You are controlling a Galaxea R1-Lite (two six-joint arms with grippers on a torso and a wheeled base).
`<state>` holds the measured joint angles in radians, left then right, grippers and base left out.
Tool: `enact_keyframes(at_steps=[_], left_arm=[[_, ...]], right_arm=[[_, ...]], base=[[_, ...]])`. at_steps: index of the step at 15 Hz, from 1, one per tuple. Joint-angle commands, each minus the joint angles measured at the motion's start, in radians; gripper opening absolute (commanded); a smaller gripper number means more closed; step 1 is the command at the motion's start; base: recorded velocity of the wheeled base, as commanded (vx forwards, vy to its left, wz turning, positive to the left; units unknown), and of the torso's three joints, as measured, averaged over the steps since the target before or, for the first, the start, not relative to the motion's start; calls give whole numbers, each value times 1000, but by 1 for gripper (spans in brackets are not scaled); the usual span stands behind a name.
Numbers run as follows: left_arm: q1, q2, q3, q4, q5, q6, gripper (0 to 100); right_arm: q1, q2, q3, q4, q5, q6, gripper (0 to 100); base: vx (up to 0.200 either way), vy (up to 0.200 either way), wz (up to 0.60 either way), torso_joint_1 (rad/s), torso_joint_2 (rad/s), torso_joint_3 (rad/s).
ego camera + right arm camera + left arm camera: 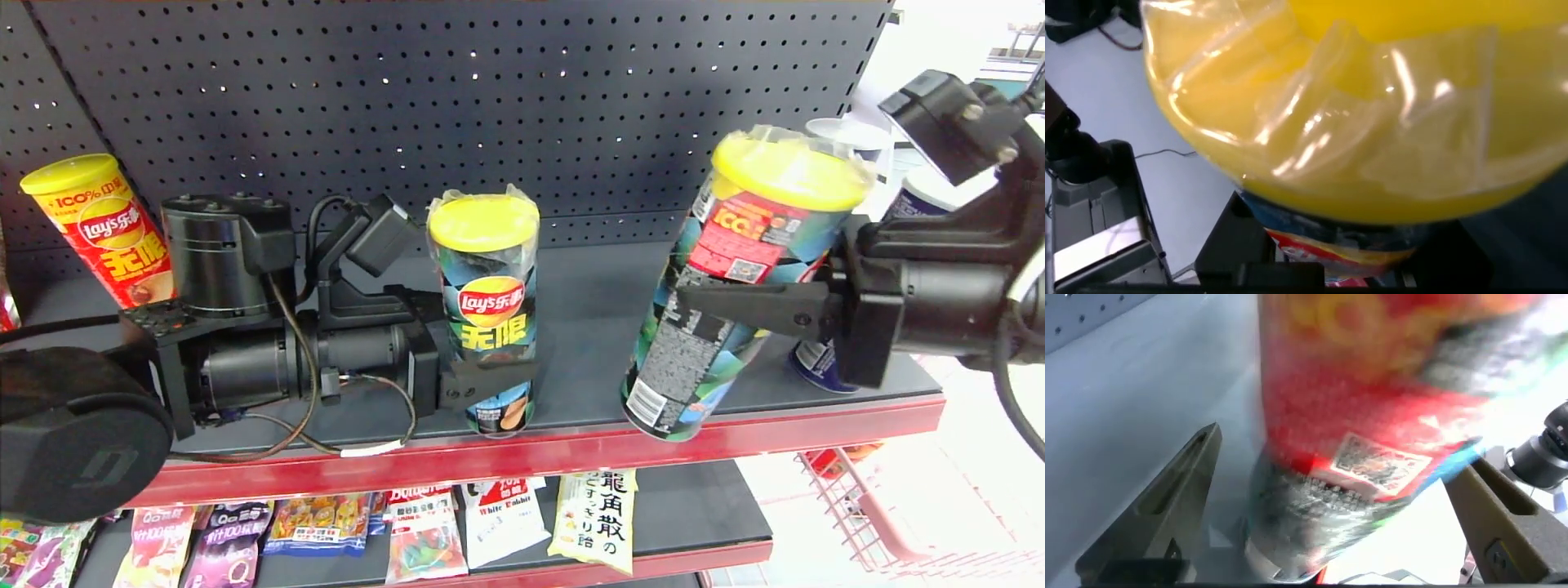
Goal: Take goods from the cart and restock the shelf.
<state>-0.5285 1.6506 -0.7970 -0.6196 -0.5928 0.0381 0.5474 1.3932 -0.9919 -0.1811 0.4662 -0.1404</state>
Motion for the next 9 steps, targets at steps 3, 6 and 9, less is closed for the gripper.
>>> enact_keyframes(at_steps=[3, 6, 9], left_arm=[[32, -78, 102, -2, -1, 0, 100], [48, -146, 193, -2, -5, -1, 100], [71, -218, 286, -2, -4, -6, 100]], right_arm=[[-1, 205, -189, -1, -1, -15, 0], [-6, 305, -283, 0, 0, -47, 0], [-3, 409, -407, 9, 0, -48, 0]], base=[[0, 0, 0, 0, 0, 0], [0, 0, 0, 0, 0, 0], [0, 0, 0, 0, 0, 0]])
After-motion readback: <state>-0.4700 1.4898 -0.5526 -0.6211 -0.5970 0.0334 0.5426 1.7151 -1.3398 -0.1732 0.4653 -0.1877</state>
